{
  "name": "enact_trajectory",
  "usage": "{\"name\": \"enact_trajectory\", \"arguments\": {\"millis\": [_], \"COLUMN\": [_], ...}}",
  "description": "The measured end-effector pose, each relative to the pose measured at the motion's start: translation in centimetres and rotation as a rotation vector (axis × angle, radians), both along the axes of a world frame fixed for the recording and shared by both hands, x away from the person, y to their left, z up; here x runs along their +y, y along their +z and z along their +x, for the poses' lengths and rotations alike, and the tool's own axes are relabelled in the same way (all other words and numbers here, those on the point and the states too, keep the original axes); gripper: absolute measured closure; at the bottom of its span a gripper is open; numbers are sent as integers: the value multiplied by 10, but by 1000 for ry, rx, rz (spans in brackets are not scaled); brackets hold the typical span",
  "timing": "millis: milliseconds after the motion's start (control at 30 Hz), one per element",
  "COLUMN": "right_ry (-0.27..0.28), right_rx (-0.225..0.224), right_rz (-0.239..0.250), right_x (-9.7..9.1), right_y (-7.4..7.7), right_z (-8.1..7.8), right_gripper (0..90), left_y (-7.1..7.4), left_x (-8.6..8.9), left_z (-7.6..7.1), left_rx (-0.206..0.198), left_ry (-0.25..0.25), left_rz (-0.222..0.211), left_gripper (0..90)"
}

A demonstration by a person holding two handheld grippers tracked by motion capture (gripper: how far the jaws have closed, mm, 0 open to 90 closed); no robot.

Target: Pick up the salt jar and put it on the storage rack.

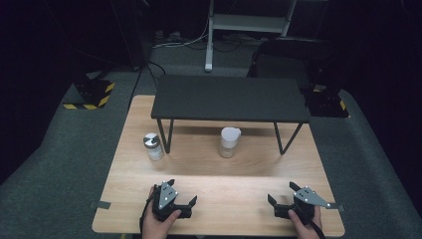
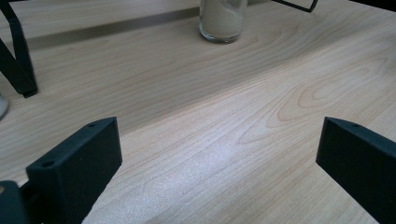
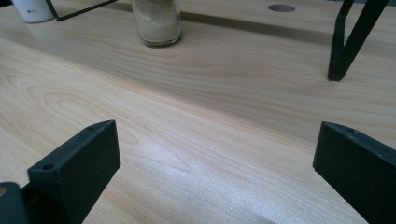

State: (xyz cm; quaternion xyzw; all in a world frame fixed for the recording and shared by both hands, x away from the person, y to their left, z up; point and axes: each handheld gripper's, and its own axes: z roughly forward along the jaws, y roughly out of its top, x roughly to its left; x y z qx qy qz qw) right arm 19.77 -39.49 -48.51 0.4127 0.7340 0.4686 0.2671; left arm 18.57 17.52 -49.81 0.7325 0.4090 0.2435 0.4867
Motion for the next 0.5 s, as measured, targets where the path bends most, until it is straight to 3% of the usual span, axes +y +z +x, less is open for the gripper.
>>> {"name": "enact_trajectory", "arguments": {"millis": [500], "right_ry": [15], "right_rx": [6], "right_rz": [9], "right_x": [-2], "right_y": [0], "right_z": [0], "right_gripper": [7], "left_y": [-3], "left_x": [5], "left_z": [-3], "left_rx": [10], "left_ry": [25], "left_rz": [-44], "left_gripper": [5]}}
